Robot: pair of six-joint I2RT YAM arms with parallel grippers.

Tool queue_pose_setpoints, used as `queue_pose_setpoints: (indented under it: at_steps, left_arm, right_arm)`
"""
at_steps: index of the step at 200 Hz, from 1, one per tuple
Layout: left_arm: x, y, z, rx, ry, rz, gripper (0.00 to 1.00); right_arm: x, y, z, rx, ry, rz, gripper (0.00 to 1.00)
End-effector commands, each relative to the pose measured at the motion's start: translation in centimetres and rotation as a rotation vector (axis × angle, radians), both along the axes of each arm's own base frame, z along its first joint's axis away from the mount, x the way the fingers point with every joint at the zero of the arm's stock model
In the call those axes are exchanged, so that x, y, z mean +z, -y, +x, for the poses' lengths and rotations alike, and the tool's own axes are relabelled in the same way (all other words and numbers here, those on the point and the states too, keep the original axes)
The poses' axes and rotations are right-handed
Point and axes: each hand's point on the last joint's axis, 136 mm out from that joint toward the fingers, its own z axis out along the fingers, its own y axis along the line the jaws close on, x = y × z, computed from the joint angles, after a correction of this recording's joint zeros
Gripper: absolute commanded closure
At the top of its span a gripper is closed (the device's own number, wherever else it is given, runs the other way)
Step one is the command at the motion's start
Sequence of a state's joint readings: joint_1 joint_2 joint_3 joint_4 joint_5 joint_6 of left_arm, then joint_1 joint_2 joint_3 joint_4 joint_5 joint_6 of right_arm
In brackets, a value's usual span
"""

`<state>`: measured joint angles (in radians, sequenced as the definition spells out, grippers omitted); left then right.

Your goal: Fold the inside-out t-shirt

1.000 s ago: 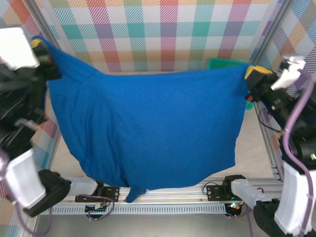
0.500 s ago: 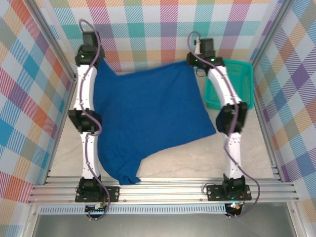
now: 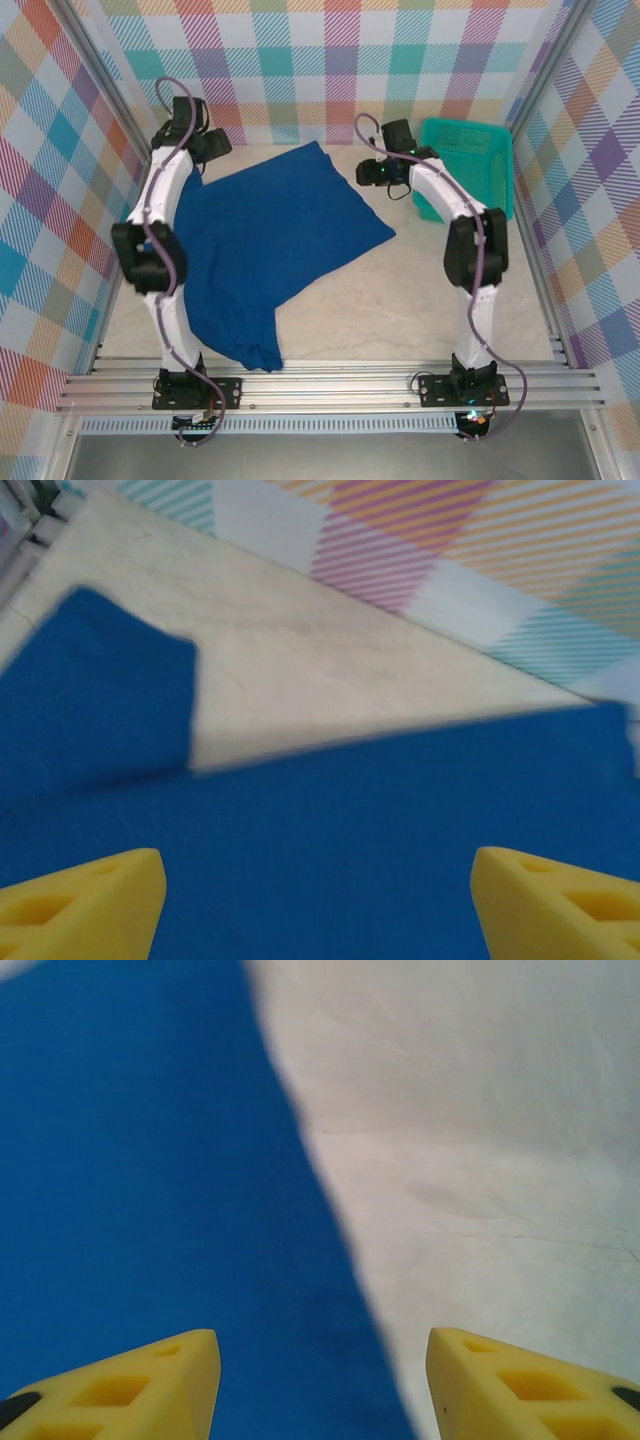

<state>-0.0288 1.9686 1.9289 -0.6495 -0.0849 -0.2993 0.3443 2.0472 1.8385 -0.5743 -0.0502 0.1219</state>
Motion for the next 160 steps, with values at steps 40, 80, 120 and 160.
queue_pose_setpoints:
  at_steps: [40,80,120,160]
  left_arm:
    - [-7.5,3.6,-12.1,0.062,0.014,-0.288,0.2]
    - [-11.6,0.2,-15.8,0.148,-0.063,-0.147,0.17]
    - [-15.7,-0.1,-15.0,0.147,-0.165,-0.187,0.16]
    - [-18.7,2.7,-12.1,0.04,-0.272,-0.236,0.16]
  right_arm:
    - [-7.1,-1.3,-6.3,0.174,-0.16,-0.077,0.44]
    - [-12.1,0.4,-6.2,0.155,-0.259,-0.19,0.45]
    - [-15.3,4.6,-8.9,0.053,-0.414,-0.315,0.5]
    - [-15.8,10.7,-13.1,-0.111,-0.523,-0.389,0.57]
